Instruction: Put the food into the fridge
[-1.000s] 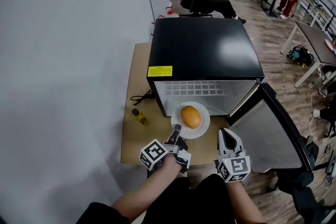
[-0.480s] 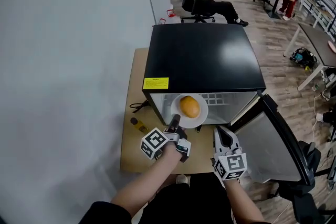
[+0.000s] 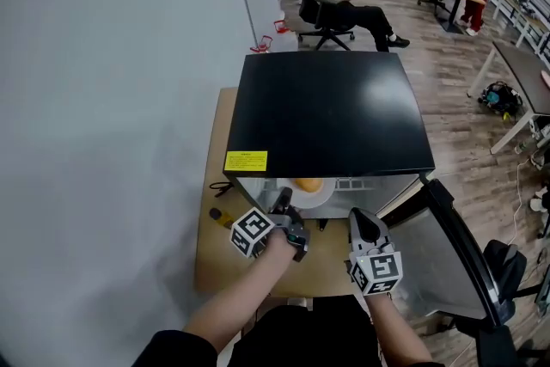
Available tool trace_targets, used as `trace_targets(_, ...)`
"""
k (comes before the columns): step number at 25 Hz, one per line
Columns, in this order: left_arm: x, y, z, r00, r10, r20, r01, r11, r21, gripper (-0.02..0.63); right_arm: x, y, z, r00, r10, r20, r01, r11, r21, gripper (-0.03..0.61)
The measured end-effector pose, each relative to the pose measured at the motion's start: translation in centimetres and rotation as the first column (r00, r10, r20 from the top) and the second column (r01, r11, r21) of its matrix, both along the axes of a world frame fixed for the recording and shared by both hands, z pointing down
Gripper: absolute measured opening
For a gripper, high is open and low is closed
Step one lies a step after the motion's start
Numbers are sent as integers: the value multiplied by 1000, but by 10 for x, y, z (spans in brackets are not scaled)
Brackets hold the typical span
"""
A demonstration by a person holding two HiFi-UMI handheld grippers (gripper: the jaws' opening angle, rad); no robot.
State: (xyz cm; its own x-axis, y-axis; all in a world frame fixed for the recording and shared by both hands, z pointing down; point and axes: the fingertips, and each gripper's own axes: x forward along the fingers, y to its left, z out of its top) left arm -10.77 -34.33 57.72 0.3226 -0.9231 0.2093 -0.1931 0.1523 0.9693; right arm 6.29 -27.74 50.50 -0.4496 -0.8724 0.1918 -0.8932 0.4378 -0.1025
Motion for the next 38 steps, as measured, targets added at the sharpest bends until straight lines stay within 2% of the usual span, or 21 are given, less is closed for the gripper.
trace_targets(8, 3, -22, 0, 1000, 7, 5, -7, 1000, -13, 23, 4, -14, 3, 1000, 1, -5, -1, 1000, -12, 60)
trace_targets(21, 12, -24, 11, 1000, 6, 1, -6, 999, -36, 25, 4, -22, 3, 1000, -8, -10, 8, 1000, -15, 60)
trace_targets(30, 9, -29, 9, 997, 0, 79, 4, 999, -47, 25, 4, -18, 4, 1000, -12, -5, 12, 1000, -20, 60)
trace_targets(38, 1, -41, 2, 983, 5, 184, -3, 1000, -15, 25, 7, -18, 6, 1000, -9, 7, 9, 1000, -23, 60)
